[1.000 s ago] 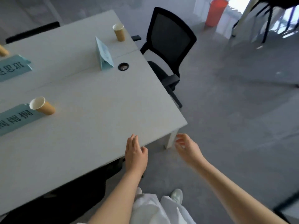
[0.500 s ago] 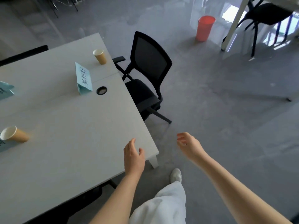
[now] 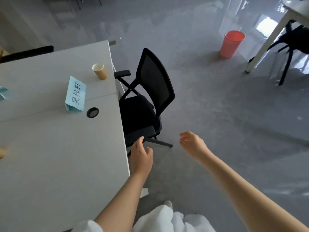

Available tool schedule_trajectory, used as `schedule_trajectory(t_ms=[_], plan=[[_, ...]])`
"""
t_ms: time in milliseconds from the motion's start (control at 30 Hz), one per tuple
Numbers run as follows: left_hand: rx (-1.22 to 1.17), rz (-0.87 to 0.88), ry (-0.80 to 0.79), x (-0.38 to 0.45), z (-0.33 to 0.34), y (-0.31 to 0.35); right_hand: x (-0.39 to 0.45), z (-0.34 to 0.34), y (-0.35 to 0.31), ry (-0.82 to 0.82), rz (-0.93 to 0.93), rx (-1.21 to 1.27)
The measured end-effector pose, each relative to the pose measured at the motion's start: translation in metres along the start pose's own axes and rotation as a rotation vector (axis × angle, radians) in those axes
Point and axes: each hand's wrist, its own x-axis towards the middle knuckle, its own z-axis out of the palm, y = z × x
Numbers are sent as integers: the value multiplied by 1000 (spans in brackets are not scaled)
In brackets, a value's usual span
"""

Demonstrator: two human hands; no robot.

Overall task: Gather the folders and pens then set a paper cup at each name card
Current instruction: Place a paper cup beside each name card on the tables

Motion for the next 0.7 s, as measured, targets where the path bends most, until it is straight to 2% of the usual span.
schedule_trajectory(t_ms=[200,433,567,700], plan=[[-9,-25,86,40,49,48,63,-45,6,-106,-84,-26],[32,-153,155,76,132,138,152,-149,19,-195,-175,-87],[-16,-196,296,111,147,178,206,-184,6,-243,-200,-116],[-47,-285,450,146,134,189,254,-192,-37,-340,-244,-146]])
